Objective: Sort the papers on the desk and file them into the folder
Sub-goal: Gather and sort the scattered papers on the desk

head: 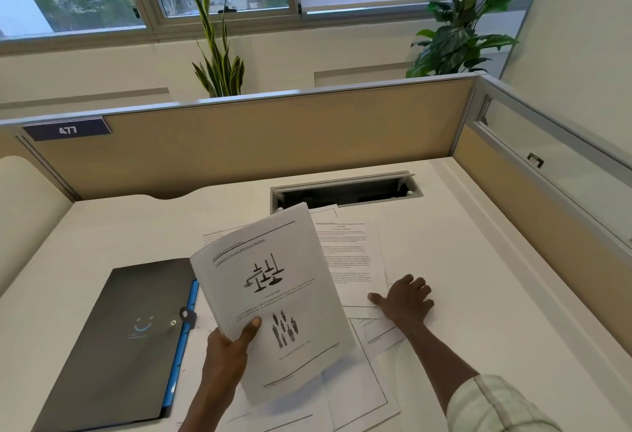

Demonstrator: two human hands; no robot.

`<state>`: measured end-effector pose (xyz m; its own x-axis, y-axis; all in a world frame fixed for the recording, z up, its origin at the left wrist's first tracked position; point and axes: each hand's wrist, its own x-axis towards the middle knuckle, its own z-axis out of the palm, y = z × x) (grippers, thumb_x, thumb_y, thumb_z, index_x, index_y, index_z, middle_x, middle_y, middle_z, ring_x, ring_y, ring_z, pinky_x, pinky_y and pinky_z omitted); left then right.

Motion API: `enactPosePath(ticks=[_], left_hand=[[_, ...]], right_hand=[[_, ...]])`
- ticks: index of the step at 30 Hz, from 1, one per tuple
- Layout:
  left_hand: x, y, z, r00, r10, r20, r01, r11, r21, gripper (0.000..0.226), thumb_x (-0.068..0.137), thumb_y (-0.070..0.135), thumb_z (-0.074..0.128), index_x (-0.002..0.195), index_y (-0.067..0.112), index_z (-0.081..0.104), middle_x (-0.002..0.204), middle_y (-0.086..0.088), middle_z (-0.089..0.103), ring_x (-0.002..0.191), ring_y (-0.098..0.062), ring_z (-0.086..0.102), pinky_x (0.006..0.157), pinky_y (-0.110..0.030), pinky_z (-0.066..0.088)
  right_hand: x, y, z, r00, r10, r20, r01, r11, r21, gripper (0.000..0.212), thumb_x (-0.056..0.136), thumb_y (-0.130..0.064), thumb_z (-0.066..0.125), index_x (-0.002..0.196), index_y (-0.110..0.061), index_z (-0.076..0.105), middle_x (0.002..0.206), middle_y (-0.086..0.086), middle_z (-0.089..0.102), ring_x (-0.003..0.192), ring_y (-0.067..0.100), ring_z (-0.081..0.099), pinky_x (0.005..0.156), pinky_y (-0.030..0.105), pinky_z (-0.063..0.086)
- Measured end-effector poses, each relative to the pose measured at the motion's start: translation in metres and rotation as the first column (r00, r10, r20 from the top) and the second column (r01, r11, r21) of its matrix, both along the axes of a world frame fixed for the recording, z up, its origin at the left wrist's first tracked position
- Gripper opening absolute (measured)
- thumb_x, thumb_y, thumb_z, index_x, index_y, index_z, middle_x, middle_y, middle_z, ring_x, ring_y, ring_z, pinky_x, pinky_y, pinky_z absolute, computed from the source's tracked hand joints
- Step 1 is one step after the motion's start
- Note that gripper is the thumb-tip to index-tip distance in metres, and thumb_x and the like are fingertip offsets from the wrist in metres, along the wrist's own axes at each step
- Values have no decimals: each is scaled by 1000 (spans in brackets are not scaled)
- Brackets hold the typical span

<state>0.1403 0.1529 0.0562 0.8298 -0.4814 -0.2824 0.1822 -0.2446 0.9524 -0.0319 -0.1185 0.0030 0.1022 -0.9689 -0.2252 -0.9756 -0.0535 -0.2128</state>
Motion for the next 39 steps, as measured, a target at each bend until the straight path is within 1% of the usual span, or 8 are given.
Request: enactPosePath(ticks=[5,9,12,16,21,26,35,39], left_hand=[[8,5,0,1000,-10,6,10,1000,1,20,89,22,68,105,32,61,88,6,78,72,-24,76,61,-44,60],[13,1,3,1000,-13,27,13,1000,-1,21,89,23,69,106,31,61,89,4,78,72,-24,76,60,-43,60],[14,-5,2,1000,10,29,-10,1000,3,19,89,23,69,105,29,61,94,1,77,75,-26,75,62,-46,60],[12,-15,3,999,41,14,-41,999,-1,21,90,21,68,109,26,60,100,-5,74,81,-32,73,71,-55,59],[6,-27,2,996,89,-31,-89,996,15,28,91,21,67,117,19,57,102,-10,70,80,-34,70,66,-49,57],[-2,-38,1,992,112,-55,-110,993,39,23,91,21,68,110,24,56,95,-7,68,73,-29,69,54,-38,54],[-24,-52,1,997,56,-59,-56,998,4,21,89,17,70,107,21,59,89,-3,70,76,-32,71,60,-38,56],[-31,-53,1,997,30,-65,-30,999,-10,22,90,15,69,110,18,60,91,-6,72,78,-35,72,64,-42,58]], right_hand=[[0,-20,9,997,-76,25,71,983,168,88,61,-57,81,124,-7,44,130,14,51,123,32,45,98,43,39],[-12,-32,18,972,-150,179,104,964,243,55,71,-29,81,116,-6,58,120,15,63,111,35,60,90,41,52],[-22,-30,23,941,-178,286,141,979,146,38,78,-13,68,115,-6,61,117,16,65,106,35,63,83,38,53],[-36,-24,37,905,-74,418,107,993,-55,12,76,-8,60,88,-9,57,92,15,68,85,36,63,69,35,50],[-59,-24,63,891,35,452,72,973,-218,20,74,-14,65,73,-14,45,77,12,66,66,31,54,57,29,40],[-88,-27,91,910,125,396,1,953,-304,25,74,-25,70,70,-16,47,65,2,57,59,28,50,52,25,36],[-113,-25,132,935,252,251,-88,848,-522,14,81,-19,66,88,-9,60,72,9,67,54,26,53,52,22,34],[-117,-23,146,943,300,144,-141,750,-646,8,85,-14,65,83,-7,61,60,9,63,44,19,40,46,19,29]])
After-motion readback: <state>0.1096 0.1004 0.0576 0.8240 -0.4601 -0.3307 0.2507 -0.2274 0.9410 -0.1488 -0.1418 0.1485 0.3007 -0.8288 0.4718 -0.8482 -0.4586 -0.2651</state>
